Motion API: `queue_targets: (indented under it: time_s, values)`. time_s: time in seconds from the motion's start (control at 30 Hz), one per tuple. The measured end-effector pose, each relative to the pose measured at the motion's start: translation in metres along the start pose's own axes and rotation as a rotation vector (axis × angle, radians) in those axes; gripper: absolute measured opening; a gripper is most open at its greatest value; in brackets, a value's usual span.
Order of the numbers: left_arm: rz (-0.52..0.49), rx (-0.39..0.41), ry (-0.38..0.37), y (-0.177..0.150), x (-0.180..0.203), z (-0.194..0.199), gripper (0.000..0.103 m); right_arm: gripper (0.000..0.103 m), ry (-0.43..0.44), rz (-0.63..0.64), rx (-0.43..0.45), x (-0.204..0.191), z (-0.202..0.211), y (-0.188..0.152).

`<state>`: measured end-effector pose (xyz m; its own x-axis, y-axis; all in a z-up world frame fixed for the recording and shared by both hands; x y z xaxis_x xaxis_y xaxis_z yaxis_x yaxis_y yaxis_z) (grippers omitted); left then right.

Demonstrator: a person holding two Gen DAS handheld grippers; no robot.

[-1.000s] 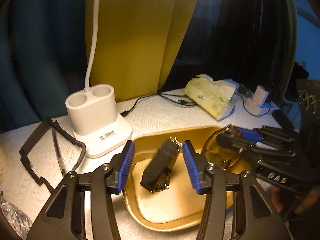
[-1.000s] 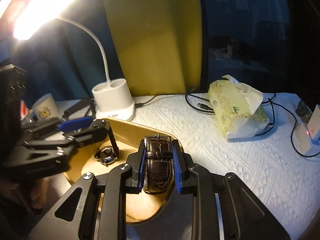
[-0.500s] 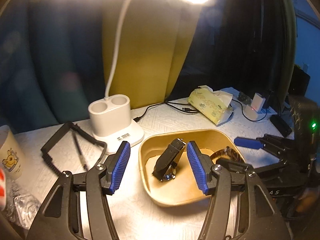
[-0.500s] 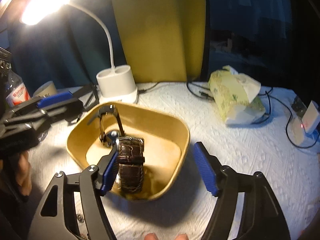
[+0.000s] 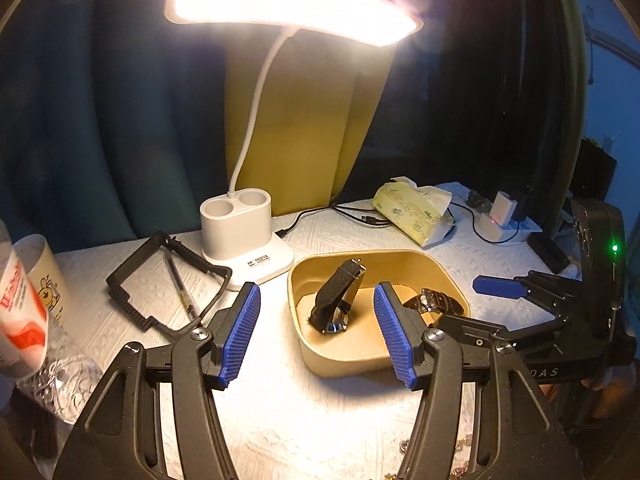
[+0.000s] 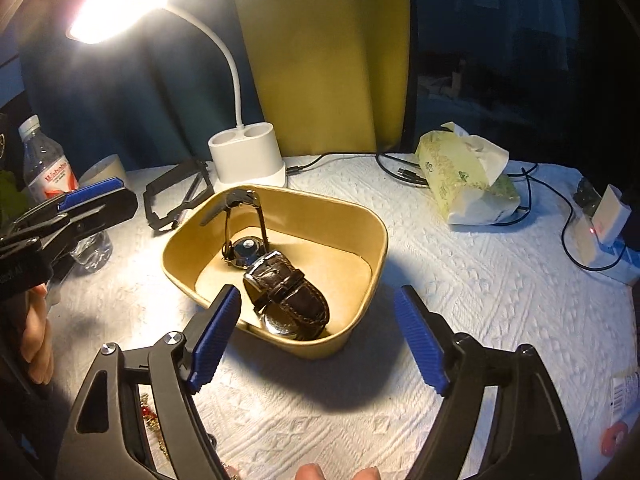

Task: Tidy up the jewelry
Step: 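Open both tools to drop the watches into the yellow box, then move both open tools back to the remaining jewelry on the table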

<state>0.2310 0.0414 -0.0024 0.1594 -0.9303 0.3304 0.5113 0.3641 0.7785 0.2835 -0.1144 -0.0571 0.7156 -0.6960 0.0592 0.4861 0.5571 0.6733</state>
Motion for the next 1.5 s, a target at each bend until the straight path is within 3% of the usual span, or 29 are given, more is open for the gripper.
queue_targets:
  time_s: [0.47,0.7,1.03,1.5]
  values:
    - [-0.012,0.032,-0.025,-0.011,0.004,0.037,0.062,0.08,-0.042,-0.037,0.056,-0.003,0.041,-0.008]
    - [-0.019,0.017,-0.029,-0.031,0.004,0.051,0.062,0.08,-0.057,0.006,0.058,-0.025,0.064,-0.027]
    - [0.004,-0.017,-0.003,-0.054,-0.008,0.067,0.062,0.08,-0.049,-0.061,0.018,-0.041,0.078,-0.064]
    - [0.051,-0.073,0.017,-0.089,-0.022,0.079,0.062,0.079,0.007,0.021,-0.098,-0.094,0.066,-0.104]
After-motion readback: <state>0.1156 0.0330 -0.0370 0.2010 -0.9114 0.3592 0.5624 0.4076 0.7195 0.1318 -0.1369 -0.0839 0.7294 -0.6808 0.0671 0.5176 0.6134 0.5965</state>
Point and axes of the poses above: each gripper's, at about its wrist camera, not at the fingertips, and z roughly against the way its jaws point, x to its right, y to its top, the point moved 3 cm from there along -z, roughly the way its jaws point, and after that the axes turned 15 degrees about z, right-handed, at the moved point
